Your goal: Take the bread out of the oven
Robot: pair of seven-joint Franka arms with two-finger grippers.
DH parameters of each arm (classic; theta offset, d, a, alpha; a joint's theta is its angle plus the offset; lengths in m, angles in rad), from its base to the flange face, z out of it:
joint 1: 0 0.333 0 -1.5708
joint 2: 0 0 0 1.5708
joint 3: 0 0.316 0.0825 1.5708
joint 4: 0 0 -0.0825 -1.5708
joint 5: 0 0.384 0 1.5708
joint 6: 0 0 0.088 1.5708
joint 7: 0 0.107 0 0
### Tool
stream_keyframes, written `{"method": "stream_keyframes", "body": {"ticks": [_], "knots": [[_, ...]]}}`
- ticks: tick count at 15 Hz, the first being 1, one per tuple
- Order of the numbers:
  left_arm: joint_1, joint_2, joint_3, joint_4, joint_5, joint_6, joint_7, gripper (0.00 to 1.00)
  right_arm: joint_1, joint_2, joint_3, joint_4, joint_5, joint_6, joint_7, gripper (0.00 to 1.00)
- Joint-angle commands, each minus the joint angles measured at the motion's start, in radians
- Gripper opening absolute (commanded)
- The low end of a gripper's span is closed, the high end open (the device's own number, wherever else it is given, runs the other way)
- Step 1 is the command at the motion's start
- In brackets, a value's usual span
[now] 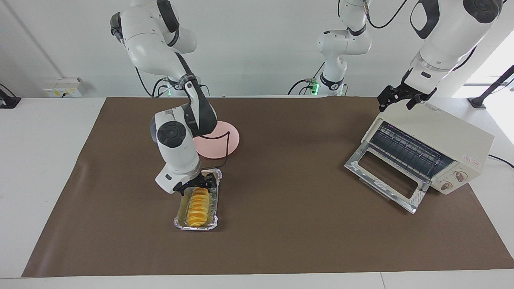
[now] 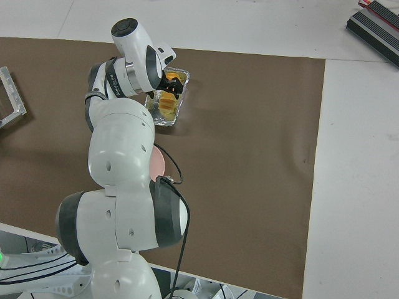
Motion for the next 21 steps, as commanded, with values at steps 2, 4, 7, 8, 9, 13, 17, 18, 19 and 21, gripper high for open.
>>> {"method": "stream_keyframes", "body": {"ticks": [2, 4, 7, 8, 9, 13, 17, 18, 19, 21], "knots": [[0.011, -0.013, -0.003, -0.001, -0.018, -0.015, 0.009, 1.00, 0.002, 0.047, -0.013, 0.030, -0.040, 0.044, 0.049, 0.85], [0.011, -0.013, -0.003, -0.001, -0.018, -0.015, 0.009, 1.00, 0.002, 0.050, -0.014, 0.030, -0.043, 0.061, 0.053, 0.41], [0.011, -0.013, -0.003, -0.001, -0.018, -0.015, 0.009, 1.00, 0.002, 0.050, -0.014, 0.030, -0.043, 0.061, 0.056, 0.00], [0.011, -0.013, -0.003, -0.001, -0.018, -0.015, 0.009, 1.00, 0.001, 0.050, -0.014, 0.030, -0.043, 0.061, 0.055, 0.00], [0.011, -0.013, -0.003, -0.001, -0.016, -0.015, 0.009, 1.00, 0.001, 0.050, -0.014, 0.030, -0.043, 0.055, 0.055, 0.00], [0.011, -0.013, -0.003, -0.001, -0.018, -0.015, 0.009, 1.00, 0.001, 0.047, -0.013, 0.054, -0.037, -0.008, 0.055, 0.00], [0.011, -0.013, -0.003, -0.001, -0.018, -0.015, 0.009, 1.00, -0.002, 0.026, -0.008, 0.096, -0.029, -0.112, 0.053, 0.00], [0.011, -0.013, -0.003, -0.001, -0.016, -0.015, 0.009, 1.00, -0.002, 0.009, -0.007, 0.096, -0.024, -0.134, 0.053, 0.00], [0.011, -0.013, -0.003, -0.001, -0.018, -0.015, 0.009, 1.00, -0.002, -0.012, -0.005, 0.096, 0.012, -0.154, 0.055, 0.00], [0.011, -0.013, -0.003, -0.001, -0.018, -0.015, 0.009, 1.00, 0.005, -0.068, -0.007, 0.090, 0.063, -0.204, 0.056, 0.00]]}}
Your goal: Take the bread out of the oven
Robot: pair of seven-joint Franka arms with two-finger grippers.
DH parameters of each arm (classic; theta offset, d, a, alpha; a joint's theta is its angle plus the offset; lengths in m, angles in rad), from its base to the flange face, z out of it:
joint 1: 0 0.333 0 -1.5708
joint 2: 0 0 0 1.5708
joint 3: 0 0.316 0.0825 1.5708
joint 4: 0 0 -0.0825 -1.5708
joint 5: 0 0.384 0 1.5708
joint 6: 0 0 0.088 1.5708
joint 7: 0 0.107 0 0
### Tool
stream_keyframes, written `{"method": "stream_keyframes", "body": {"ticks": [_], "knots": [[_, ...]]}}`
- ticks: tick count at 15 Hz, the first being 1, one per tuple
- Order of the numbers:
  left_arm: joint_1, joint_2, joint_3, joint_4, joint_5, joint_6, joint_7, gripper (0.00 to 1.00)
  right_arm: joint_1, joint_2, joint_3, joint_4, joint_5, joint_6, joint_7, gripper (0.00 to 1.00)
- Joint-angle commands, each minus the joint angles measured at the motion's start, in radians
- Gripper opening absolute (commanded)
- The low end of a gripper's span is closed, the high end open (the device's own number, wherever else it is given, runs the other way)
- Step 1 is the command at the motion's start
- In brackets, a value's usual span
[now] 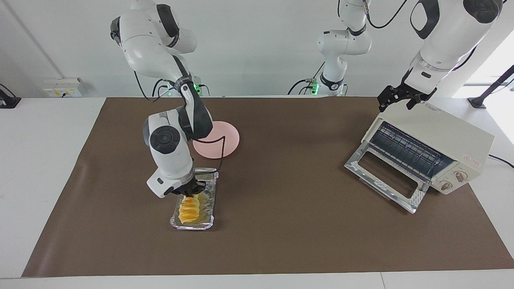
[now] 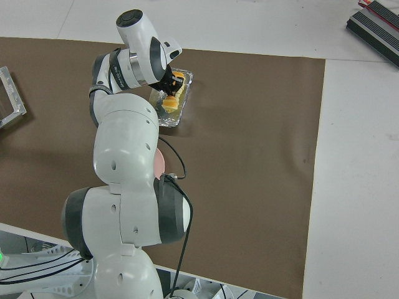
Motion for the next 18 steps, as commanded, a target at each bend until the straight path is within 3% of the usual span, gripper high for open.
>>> {"method": "stream_keyframes", "body": {"ticks": [1, 4, 9, 13, 18], "knots": [[0.011, -0.013, -0.003, -0.001, -0.018, -0.015, 0.009, 1.00, 0.004, -0.094, 0.005, -0.014, 0.052, -0.100, 0.027, 0.00], [0.011, -0.013, -0.003, -0.001, -0.016, -0.015, 0.009, 1.00, 0.012, -0.223, 0.008, -0.090, 0.118, -0.203, 0.052, 0.00], [0.011, -0.013, -0.003, -0.001, -0.018, -0.015, 0.009, 1.00, 0.071, -0.517, 0.008, -0.459, 0.196, -0.142, 0.111, 0.00], [0.011, -0.013, -0.003, -0.001, -0.018, -0.015, 0.009, 1.00, 0.146, -0.712, 0.008, -0.781, 0.250, 0.057, 0.160, 0.00], [0.011, -0.013, -0.003, -0.001, -0.018, -0.015, 0.009, 1.00, 0.220, -0.829, 0.010, -1.081, 0.255, 0.318, 0.208, 0.00]]}}
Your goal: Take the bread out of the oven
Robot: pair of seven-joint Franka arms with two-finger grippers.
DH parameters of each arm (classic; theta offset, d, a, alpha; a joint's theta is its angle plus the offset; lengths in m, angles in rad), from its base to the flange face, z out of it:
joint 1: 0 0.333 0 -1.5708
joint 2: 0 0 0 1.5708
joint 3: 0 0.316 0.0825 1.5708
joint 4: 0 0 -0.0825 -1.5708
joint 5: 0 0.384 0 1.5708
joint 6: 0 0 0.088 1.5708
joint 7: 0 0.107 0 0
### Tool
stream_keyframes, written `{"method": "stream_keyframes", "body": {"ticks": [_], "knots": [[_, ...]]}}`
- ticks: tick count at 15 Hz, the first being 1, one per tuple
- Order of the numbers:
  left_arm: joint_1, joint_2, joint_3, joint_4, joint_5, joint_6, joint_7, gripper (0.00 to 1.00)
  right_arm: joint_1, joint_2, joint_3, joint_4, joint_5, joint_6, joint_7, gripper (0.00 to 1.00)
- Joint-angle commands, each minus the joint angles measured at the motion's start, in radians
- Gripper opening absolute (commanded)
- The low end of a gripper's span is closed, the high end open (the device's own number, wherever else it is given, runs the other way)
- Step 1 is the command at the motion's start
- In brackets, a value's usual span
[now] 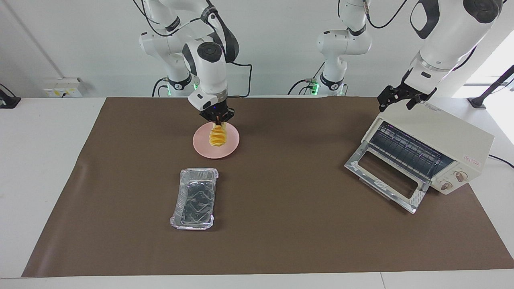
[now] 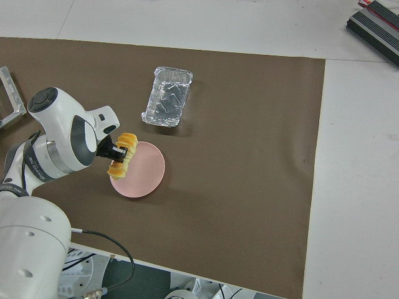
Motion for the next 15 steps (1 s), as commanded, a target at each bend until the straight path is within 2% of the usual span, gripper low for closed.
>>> {"method": "stream_keyframes", "body": {"ticks": [1, 3, 8, 9, 10, 15], "knots": [[0.011, -0.013, -0.003, -0.001, -0.018, -0.015, 0.009, 1.00, 0.000, -0.079, -0.004, -0.170, 0.024, 0.150, -0.004, 0.00], [0.011, -0.013, -0.003, -0.001, -0.018, -0.015, 0.009, 1.00, 0.000, -0.040, -0.004, -0.214, 0.024, 0.264, -0.009, 0.00], [0.011, -0.013, -0.003, -0.001, -0.018, -0.015, 0.009, 1.00, -0.011, -0.015, -0.006, -0.213, 0.024, 0.281, -0.017, 0.00], [0.011, -0.013, -0.003, -0.001, -0.018, -0.015, 0.009, 1.00, -0.014, -0.014, -0.006, -0.213, 0.024, 0.281, -0.017, 0.40], [0.011, -0.013, -0.003, -0.001, -0.018, -0.015, 0.009, 1.00, -0.012, -0.013, -0.006, -0.211, 0.024, 0.281, -0.012, 0.99], [0.011, -0.013, -0.003, -0.001, -0.018, -0.015, 0.009, 1.00, -0.015, 0.017, -0.006, -0.117, 0.024, 0.218, -0.006, 1.00]]}}
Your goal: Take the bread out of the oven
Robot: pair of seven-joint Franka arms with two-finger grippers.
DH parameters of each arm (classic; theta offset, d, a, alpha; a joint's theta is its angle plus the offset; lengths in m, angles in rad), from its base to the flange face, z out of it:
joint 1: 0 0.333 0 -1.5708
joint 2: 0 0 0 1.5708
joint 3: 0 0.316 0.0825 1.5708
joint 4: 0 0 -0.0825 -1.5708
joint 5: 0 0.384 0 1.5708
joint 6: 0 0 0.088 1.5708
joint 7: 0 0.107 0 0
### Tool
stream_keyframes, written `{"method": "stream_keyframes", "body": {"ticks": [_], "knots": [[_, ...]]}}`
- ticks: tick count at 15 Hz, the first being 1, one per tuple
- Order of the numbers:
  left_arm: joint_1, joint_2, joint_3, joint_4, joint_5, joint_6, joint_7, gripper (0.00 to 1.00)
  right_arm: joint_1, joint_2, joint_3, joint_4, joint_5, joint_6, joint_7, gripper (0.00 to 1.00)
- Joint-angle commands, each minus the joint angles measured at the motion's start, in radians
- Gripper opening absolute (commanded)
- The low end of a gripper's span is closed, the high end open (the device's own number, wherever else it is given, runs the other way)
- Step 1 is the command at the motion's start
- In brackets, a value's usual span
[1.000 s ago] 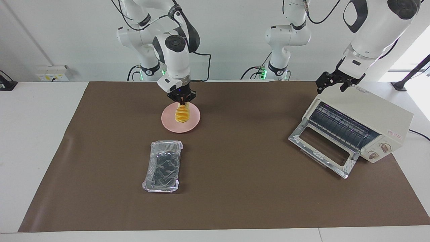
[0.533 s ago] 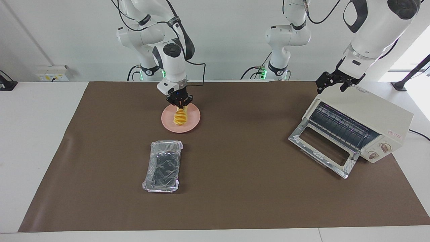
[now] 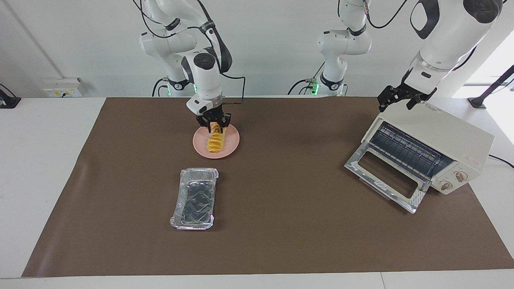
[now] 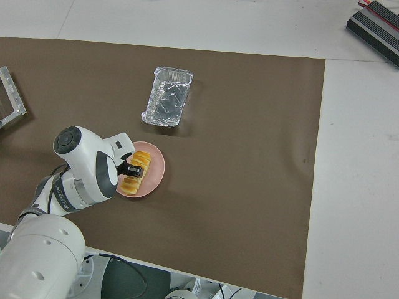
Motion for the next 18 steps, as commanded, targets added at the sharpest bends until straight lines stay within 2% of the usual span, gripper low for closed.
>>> {"method": "stream_keyframes", "body": {"ticks": [1, 5, 9, 11, 14, 18], "knots": [[0.011, -0.013, -0.003, -0.001, -0.018, -0.015, 0.009, 1.00, -0.029, 0.035, 0.004, 0.109, 0.023, -0.085, -0.009, 1.00], [0.011, -0.013, -0.003, -0.001, -0.018, -0.015, 0.009, 1.00, -0.171, 0.055, 0.000, 0.319, 0.023, -0.265, -0.069, 1.00], [0.011, -0.013, -0.003, -0.001, -0.018, -0.015, 0.009, 1.00, -0.332, 0.077, -0.006, 0.552, 0.023, -0.498, -0.441, 1.00], [0.011, -0.013, -0.003, -0.001, -0.018, -0.015, 0.009, 1.00, -0.377, 0.069, -0.009, 0.661, 0.023, -0.679, -0.549, 1.00], [0.011, -0.013, -0.003, -0.001, -0.018, -0.015, 0.009, 1.00, -0.405, 0.068, -0.012, 0.784, 0.011, -0.858, -0.601, 1.00], [0.011, -0.013, -0.003, -0.001, -0.018, -0.015, 0.009, 1.00, -0.397, 0.071, -0.056, 0.853, 0.010, -0.939, -0.629, 1.00]]}}
